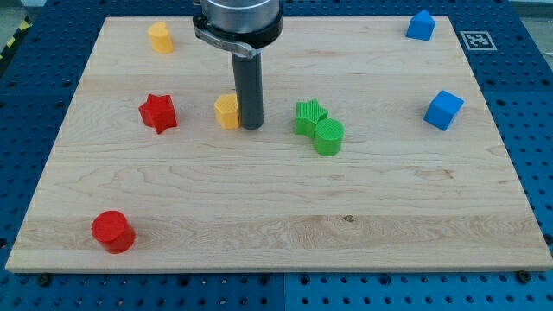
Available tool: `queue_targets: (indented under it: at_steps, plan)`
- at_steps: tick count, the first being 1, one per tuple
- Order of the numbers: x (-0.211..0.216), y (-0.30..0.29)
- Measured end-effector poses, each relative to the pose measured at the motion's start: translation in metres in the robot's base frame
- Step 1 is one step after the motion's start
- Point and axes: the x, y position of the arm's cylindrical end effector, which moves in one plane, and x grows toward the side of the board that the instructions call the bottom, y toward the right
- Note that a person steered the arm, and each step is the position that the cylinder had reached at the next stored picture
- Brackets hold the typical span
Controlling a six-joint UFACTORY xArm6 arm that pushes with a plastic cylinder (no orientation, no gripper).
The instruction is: Move the hexagon slightly to the right side of the red star
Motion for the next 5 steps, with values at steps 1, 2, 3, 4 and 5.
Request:
queue_targets:
  at_steps: [1, 2, 3, 4, 5]
  plan:
    - [0.009, 0.0]
    - [0.034, -0.001]
    - [0.033, -0.002]
    - [0.033, -0.002]
    - [0.033, -0.002]
